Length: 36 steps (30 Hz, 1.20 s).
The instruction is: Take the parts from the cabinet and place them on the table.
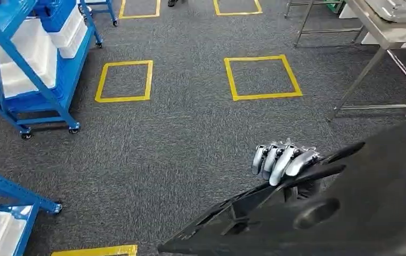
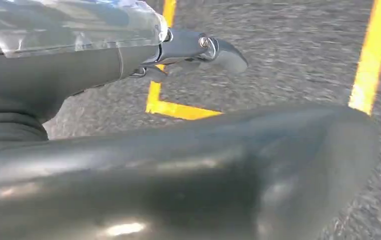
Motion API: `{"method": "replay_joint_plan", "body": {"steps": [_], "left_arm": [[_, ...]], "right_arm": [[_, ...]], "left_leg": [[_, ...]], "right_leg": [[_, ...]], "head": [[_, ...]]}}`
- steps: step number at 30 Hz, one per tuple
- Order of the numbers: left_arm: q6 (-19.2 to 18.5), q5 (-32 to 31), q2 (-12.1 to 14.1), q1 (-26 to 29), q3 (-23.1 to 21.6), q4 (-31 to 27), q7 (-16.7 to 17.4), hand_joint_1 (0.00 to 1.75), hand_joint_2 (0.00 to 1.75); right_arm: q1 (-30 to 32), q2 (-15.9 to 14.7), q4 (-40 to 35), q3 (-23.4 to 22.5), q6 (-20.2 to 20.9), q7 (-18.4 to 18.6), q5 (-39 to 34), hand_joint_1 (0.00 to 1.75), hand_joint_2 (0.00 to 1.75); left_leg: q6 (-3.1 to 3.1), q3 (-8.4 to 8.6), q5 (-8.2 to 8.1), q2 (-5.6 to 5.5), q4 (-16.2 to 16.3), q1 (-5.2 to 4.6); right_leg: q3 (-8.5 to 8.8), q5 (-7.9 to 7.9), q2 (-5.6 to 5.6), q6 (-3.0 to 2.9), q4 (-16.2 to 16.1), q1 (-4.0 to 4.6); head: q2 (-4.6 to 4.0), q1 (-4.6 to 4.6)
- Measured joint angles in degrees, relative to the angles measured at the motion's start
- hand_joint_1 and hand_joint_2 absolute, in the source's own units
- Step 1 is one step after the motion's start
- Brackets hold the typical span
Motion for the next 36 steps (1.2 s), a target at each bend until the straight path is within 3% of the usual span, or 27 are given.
{"method": "replay_joint_plan", "body": {"steps": [1, 2, 3, 5, 6, 7, 11, 12, 13, 14, 16, 17, 18, 19, 20, 21, 22, 26, 27, 28, 29, 31, 32, 33, 34, 35, 36], "left_arm": [[0.0, 0.0, 0.0, 0.0, 0.0, 0.0, 0.0, 0.00, 0.00], [-0.1, 0.0, 0.0, 0.1, 0.0, 0.0, 0.0, 0.00, 0.00], [-0.2, -0.1, 0.0, 0.2, 0.0, 0.0, 0.0, 0.00, 0.00], [-0.4, -0.5, 0.0, 0.2, 0.0, 0.0, -0.2, 0.00, 0.00], [-0.5, -0.5, 0.1, 0.1, 0.0, 0.0, -0.3, 0.00, 0.00], [-0.8, -0.5, 0.1, 0.1, 0.0, 0.0, -0.3, 0.00, 0.00], [-1.7, -0.7, 0.0, -0.3, 0.0, 0.0, -0.5, 0.00, 0.00], [-1.9, -0.7, -0.1, -0.3, 0.0, 0.0, -0.5, 0.00, 0.00], [-2.1, -0.7, -0.1, -0.3, 0.0, 0.0, -0.7, 0.00, 0.00], [-2.3, -0.8, -0.1, -0.2, 0.0, 0.0, -0.8, 0.00, 0.00], [-2.5, -0.8, -0.2, 0.2, 0.0, 0.0, -0.8, 0.00, 0.00], [-2.6, -0.6, -0.2, 0.2, 0.0, 0.0, -0.8, 0.00, 0.00], [-2.7, -0.5, -0.2, 0.1, 0.0, 0.0, -0.8, 0.00, 0.00], [-2.7, -0.4, -0.3, 0.0, 0.0, 0.0, -0.8, 0.00, 0.00], [-2.7, -0.3, -0.4, -0.1, 0.0, 0.0, -0.8, 0.00, 0.00], [-2.7, -0.3, -0.5, -0.1, 0.0, 0.0, -0.8, 0.00, 0.00], [-2.7, -0.2, -0.6, -0.1, 0.0, 0.0, -0.8, 0.00, 0.00], [-2.7, 0.0, -0.9, -0.2, 0.0, 0.0, -0.8, 0.00, 0.00], [-2.7, 0.0, -0.9, -0.4, 0.0, 0.0, -0.8, 0.00, 0.00], [-2.7, 0.0, -0.9, -0.4, 0.0, 0.0, -0.8, 0.00, 0.00], [-2.7, 0.0, -1.0, -0.2, 0.0, 0.0, -0.8, 0.00, 0.00], [-2.7, 0.0, -1.0, -0.1, 0.0, 0.0, -0.8, 0.00, 0.00], [-2.7, 0.0, -1.0, 0.0, 0.0, 0.0, -0.7, 0.00, 0.00], [-2.7, 0.0, -1.0, 0.1, 0.0, 0.0, -0.6, 0.00, 0.00], [-2.7, -0.1, -1.0, 0.2, 0.0, 0.0, -0.6, 0.00, 0.00], [-2.8, -0.1, -1.0, 0.2, 0.0, 0.0, -0.6, 0.00, 0.00], [-2.9, -0.3, -1.0, 0.1, 0.0, 0.0, -0.5, 0.00, 0.00]], "right_arm": [[0.0, 0.0, 0.0, 0.0, -0.1, 0.0, 0.1, 1.50, 1.75], [0.0, 0.0, 0.0, 0.0, -0.3, 0.0, 0.1, 1.50, 1.75], [0.0, 0.0, 0.0, 0.0, -0.7, 0.0, 0.3, 1.50, 1.75], [0.0, 0.0, 0.0, 0.0, -1.4, 0.0, 0.5, 1.50, 1.75], [0.0, 0.0, 0.0, 0.0, -1.6, 0.0, 0.5, 1.50, 1.75], [0.0, 0.0, 0.0, 0.0, -1.8, 0.0, 0.5, 1.50, 1.75], [0.2, 0.0, -0.1, 0.0, -1.9, 0.0, 0.6, 1.50, 1.75], [0.3, -0.1, -0.2, 0.0, -1.9, 0.0, 0.8, 1.50, 1.75], [0.3, -0.1, -0.4, 0.0, -1.9, 0.0, 0.9, 1.50, 1.75], [0.2, -0.1, -0.4, 0.0, -1.9, 0.0, 1.2, 1.50, 1.75], [0.2, -0.2, -0.3, 0.0, -1.9, 0.0, 1.3, 1.50, 1.75], [0.2, -0.2, -0.2, 0.0, -1.9, 0.0, 1.3, 1.50, 1.75], [0.2, -0.3, -0.1, 0.0, -1.9, 0.0, 1.2, 1.50, 1.75], [0.1, -0.4, 0.1, 0.0, -2.0, 0.0, 1.1, 1.50, 1.75], [-0.2, -0.5, 0.3, 0.0, -2.1, 0.0, 1.0, 1.50, 1.75], [-0.6, -0.6, 0.4, 0.0, -2.3, 0.0, 0.9, 1.50, 1.75], [-1.2, -0.7, 0.6, 0.1, -2.6, 0.0, 0.7, 1.50, 1.75], [-2.2, -1.0, 1.1, 0.7, -3.3, 0.0, 0.3, 1.50, 1.75], [-2.3, -1.1, 1.1, 0.9, -3.3, 0.0, 0.2, 1.50, 1.75], [-2.5, -1.2, 1.1, 1.0, -3.3, 0.0, 0.2, 1.50, 1.75], [-2.8, -1.2, 1.2, 1.3, -3.4, 0.0, 0.1, 1.50, 1.75], [-2.8, -1.4, 1.4, 1.7, -3.6, 0.0, 0.1, 1.50, 1.75], [-2.8, -1.5, 1.6, 1.9, -3.8, 0.0, 0.1, 1.50, 1.75], [-2.8, -1.6, 1.7, 2.0, -3.9, 0.0, 0.1, 1.50, 1.75], [-2.8, -1.7, 1.7, 2.0, -3.9, 0.0, 0.1, 1.50, 1.75], [-2.8, -1.8, 1.7, 2.0, -4.0, 0.0, 0.1, 1.50, 1.75], [-2.8, -1.9, 1.7, 2.0, -3.9, 0.0, 0.1, 1.50, 1.75]], "left_leg": [[-0.09, -1.84, -1.17, -0.14, 3.6, 0.00], [-0.14, -3.17, -1.15, -0.15, 5.9, 0.01], [-0.09, -2.92, 0.43, -0.17, 4.7, 0.03], [0.09, 0.73, 6.05, -0.81, -4.1, 0.13], [0.17, 3.18, 8.86, -2.83, -9.9, 0.31], [0.30, 4.00, 8.20, -6.12, -11.8, 0.57], [1.25, 4.13, 8.47, -3.91, -12.5, 0.31], [1.79, 4.28, 8.81, -2.89, -13.0, 0.65], [2.28, 4.30, 8.78, -2.18, -13.0, 0.52], [2.50, 4.25, 8.74, -1.38, -13.0, 0.33], [2.62, 4.17, 8.64, 0.25, -13.0, 0.10], [2.63, 4.14, 8.61, 1.05, -13.0, 0.03], [2.60, 4.18, 8.53, 1.79, -13.0, 0.01], [2.57, 4.26, 8.44, 2.45, -13.0, 0.01], [2.45, 4.41, 8.34, 3.10, -13.0, 0.01], [2.27, 4.63, 8.21, 3.59, -13.0, -0.01], [2.06, 4.83, 8.08, 4.15, -13.0, -0.17], [0.78, 5.27, 7.79, 6.29, -13.1, -0.34], [0.33, 5.20, 7.39, 6.08, -12.9, -0.26], [0.06, 4.90, 6.40, 3.21, -11.6, 0.03], [-0.05, 3.20, 4.03, 0.96, -7.7, 0.13], [-0.39, -1.42, -0.19, -0.18, 1.7, 0.12], [-0.49, -3.33, -0.94, -0.18, 5.3, 0.12], [-0.49, -3.89, -0.13, -0.19, 5.8, 0.13], [-0.42, -3.06, 2.04, -0.25, 3.3, 0.15], [-0.38, -1.07, 4.99, -0.50, -1.4, 0.21], [-0.34, 1.31, 7.77, -1.51, -6.8, 0.38]], "right_leg": [[-0.03, 0.01, 0.67, -0.02, 0.0, 0.05], [0.02, 0.01, 1.55, -0.02, 0.1, 0.09], [0.13, 0.01, 2.43, -0.01, 0.1, 0.08], [0.36, -0.12, 4.05, 0.19, 0.3, 0.01], [0.37, -0.28, 4.75, 0.44, 0.6, -0.07], [0.09, -0.36, 5.27, 0.71, 0.8, 0.11], [-0.89, 0.28, 8.04, 2.21, 0.7, -0.36], [-1.05, -0.20, 6.41, 2.32, 1.3, -0.30], [-2.08, -1.81, 2.52, 2.49, 3.5, 0.07], [-4.09, -4.17, 0.79, 2.72, 7.6, 0.01], [-8.68, -8.03, -0.08, 3.03, 16.8, -0.39], [-10.05, -8.49, -0.15, 3.17, 19.5, -0.56], [-9.90, -7.56, -0.29, 3.26, 19.1, -0.67], [-8.20, -5.51, -0.57, 3.25, 15.9, -0.69], [-5.29, -2.95, -1.15, 3.12, 10.5, -0.66], [-1.98, -0.69, -2.62, 2.82, 4.6, -0.53], [-0.08, -1.03, -5.73, 2.45, 0.7, -0.04], [-0.51, -0.63, -3.09, 1.66, 0.6, 0.53], [-0.01, -0.16, -2.40, 1.21, -0.1, -0.09], [0.15, 0.02, -1.97, 0.99, -0.4, -0.14], [0.11, 0.11, -1.44, 0.64, -0.4, -0.23], [0.08, 0.10, -0.07, 0.51, -0.3, -0.15], [0.08, 0.09, 0.76, 0.50, -0.2, -0.11], [0.11, 0.08, 1.65, 0.51, -0.1, -0.11], [0.15, 0.02, 2.55, 0.59, 0.0, -0.15], [0.20, -0.08, 3.41, 0.73, 0.2, -0.20], [0.29, -0.21, 4.08, 0.94, 0.4, -0.28]], "head": [[0.00, 0.00], [0.00, 0.00], [0.00, 0.00], [0.00, 0.00], [0.00, 0.00], [0.00, 0.00], [0.00, 0.00], [0.00, 0.00], [0.00, 0.02], [0.00, 0.02], [0.00, 0.02], [0.00, 0.02], [0.00, 0.00], [0.00, 0.00], [0.00, 0.02], [0.00, 0.00], [0.00, 0.00], [0.00, 0.02], [0.00, 0.00], [0.00, 0.00], [0.00, -0.02], [0.00, 0.00], [0.00, -0.02], [0.00, 0.00], [0.00, 0.00], [0.00, 0.00], [0.00, 0.00]]}}
